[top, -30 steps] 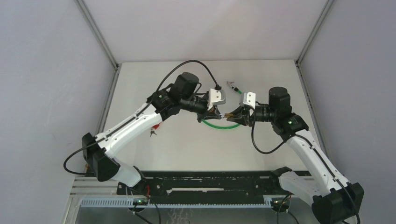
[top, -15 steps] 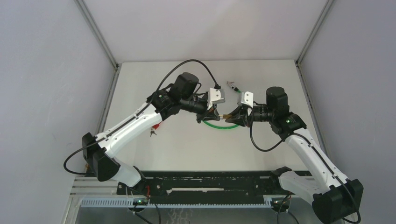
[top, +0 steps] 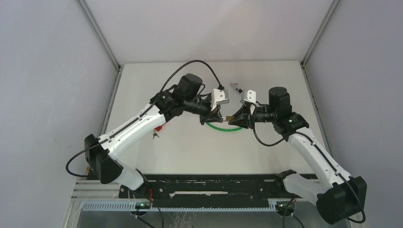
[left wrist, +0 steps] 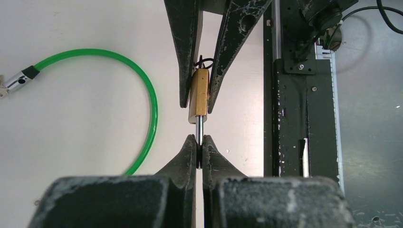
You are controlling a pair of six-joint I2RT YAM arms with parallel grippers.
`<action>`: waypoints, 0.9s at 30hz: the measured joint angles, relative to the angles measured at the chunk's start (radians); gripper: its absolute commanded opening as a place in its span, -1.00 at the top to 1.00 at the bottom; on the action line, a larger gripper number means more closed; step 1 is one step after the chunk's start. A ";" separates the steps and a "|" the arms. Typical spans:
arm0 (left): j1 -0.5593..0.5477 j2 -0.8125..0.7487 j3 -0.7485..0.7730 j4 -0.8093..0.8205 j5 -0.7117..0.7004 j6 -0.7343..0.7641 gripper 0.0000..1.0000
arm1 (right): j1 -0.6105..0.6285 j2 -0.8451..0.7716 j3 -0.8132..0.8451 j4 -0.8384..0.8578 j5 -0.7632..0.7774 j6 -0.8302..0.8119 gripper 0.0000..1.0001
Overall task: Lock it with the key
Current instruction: Lock the lock.
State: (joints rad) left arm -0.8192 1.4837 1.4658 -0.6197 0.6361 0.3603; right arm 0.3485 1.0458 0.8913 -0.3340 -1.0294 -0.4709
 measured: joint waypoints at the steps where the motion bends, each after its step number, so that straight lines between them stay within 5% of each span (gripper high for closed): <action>1: 0.001 0.002 0.000 -0.002 0.005 -0.003 0.99 | 0.003 -0.001 0.000 -0.002 0.007 -0.003 1.00; 14: 0.010 0.011 0.000 0.028 0.057 -0.031 1.00 | 0.014 -0.061 -0.014 -0.009 0.079 -0.070 1.00; 27: -0.005 0.011 0.000 -0.004 -0.003 -0.025 1.00 | 0.006 0.005 -0.012 -0.013 -0.013 -0.103 1.00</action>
State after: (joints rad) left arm -0.8246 1.4952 1.4662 -0.6239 0.6327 0.3355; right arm 0.3546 1.0508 0.8795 -0.3473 -1.0420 -0.5739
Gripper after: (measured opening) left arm 0.026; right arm 0.230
